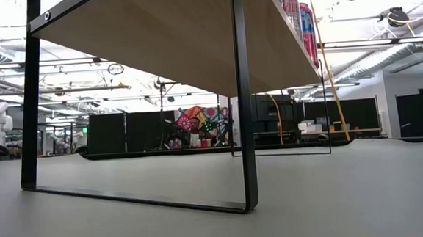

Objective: Place canned beverage on shelf
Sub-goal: Put the blue soda can on the shelf aligned with the other blue soda can

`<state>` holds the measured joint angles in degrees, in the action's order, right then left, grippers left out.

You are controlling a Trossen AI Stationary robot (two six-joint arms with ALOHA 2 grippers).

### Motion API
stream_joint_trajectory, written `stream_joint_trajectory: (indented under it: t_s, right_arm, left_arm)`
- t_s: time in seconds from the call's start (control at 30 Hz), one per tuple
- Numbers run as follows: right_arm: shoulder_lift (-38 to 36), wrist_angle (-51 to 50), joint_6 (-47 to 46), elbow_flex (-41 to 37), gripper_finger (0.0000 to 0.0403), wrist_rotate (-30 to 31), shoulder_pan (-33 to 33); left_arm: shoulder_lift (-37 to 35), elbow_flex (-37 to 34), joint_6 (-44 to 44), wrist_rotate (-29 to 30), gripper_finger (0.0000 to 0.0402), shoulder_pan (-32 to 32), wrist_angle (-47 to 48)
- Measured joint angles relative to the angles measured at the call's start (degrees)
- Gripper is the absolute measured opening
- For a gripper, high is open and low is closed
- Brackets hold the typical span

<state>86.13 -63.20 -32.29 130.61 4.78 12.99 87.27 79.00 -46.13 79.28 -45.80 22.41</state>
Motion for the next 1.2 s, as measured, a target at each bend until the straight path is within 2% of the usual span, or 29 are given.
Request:
stream_joint_trajectory:
  t_s: [0.13, 0.3, 1.07, 1.2]
  right_arm:
    - [0.00, 0.00, 0.00, 0.00, 0.0325, 2.05, 1.22]
    - [0.00, -0.01, 0.00, 0.00, 0.0325, 4.46, 2.03]
    - [0.00, -0.02, -0.68, 0.00, 0.0325, 4.67, 2.13]
    - [0.00, -0.02, -0.70, 0.00, 0.0325, 4.67, 2.13]
  left_arm:
    - [1.16, -0.02, -4.25, 3.35, 0.0226, -0.61, 2.65]
    - [2.94, -0.02, -4.56, 0.44, 0.0226, -0.01, 0.40]
    - [8.80, -0.02, -4.09, 0.32, 0.0226, 1.93, -2.41]
    - [8.77, -0.02, -4.07, -1.95, 0.0226, 2.68, -2.56]
